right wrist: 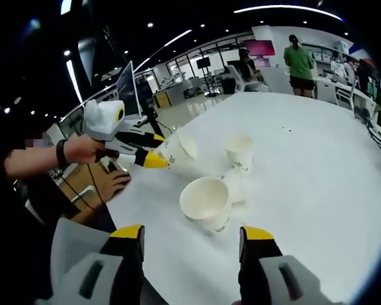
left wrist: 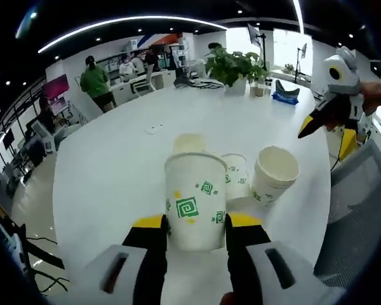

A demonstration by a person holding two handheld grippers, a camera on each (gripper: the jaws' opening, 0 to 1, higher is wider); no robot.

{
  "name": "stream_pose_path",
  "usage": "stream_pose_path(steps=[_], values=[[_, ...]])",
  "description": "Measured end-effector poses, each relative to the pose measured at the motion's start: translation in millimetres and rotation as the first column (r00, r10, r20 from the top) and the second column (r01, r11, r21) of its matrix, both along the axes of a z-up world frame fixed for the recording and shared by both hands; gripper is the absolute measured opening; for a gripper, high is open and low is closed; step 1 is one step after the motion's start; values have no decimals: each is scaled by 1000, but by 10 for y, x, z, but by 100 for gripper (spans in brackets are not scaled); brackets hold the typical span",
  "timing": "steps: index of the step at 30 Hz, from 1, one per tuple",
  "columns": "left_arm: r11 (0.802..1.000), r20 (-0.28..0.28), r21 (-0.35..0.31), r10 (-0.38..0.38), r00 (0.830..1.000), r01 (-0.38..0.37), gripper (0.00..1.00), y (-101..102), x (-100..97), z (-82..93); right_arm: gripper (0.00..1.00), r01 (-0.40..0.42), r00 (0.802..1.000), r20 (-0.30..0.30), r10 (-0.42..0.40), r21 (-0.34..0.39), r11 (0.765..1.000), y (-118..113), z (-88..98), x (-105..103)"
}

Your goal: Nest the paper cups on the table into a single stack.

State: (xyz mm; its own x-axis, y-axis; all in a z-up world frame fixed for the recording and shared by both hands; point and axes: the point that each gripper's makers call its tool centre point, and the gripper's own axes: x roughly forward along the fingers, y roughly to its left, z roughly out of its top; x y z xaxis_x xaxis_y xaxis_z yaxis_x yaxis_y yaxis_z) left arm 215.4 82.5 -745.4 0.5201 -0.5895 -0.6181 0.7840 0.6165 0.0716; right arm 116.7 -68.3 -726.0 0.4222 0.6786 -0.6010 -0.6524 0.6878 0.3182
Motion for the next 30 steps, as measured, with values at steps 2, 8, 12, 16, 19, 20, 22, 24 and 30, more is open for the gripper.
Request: stream_pose_path(steps=[2, 8, 12, 16, 19, 20, 22, 24, 30], values=[[1000, 7, 4, -18, 1000, 18, 34, -39, -27, 37, 59, -7, 1000, 3, 7, 2, 1000, 24, 27, 27], [996, 24, 3, -85, 996, 85, 34, -227, -142, 136, 58, -28, 999, 20, 28, 21, 999, 150, 153, 200], [992, 35, 9, -127, 991, 126, 34, -282, -177, 186, 56, -40, 999, 30, 39, 32, 999, 231, 198, 336], [985, 45, 13, -170, 984, 169, 34, -391, -253, 214, 55, -64, 998, 30, 63, 54, 996, 355, 256, 375], [979, 50, 37, -202, 978, 200, 34, -449, -319, 201, 55, -91, 995, 38, 89, 48, 995, 428, 301, 378], [975, 56, 51, -221, 974, 218, 34, -490, -374, 202, 55, -94, 995, 38, 92, 51, 994, 442, 304, 396], [969, 59, 64, -244, 968, 240, 34, -517, -398, 188, 53, -104, 994, 32, 102, 63, 993, 478, 302, 423], [964, 64, 72, -261, 963, 257, 34, -559, -442, 199, 51, -113, 993, 23, 112, 79, 990, 514, 310, 411], [950, 76, 65, -310, 948, 306, 34, -703, -544, 221, 48, -158, 987, -16, 161, 100, 982, 613, 233, 358]])
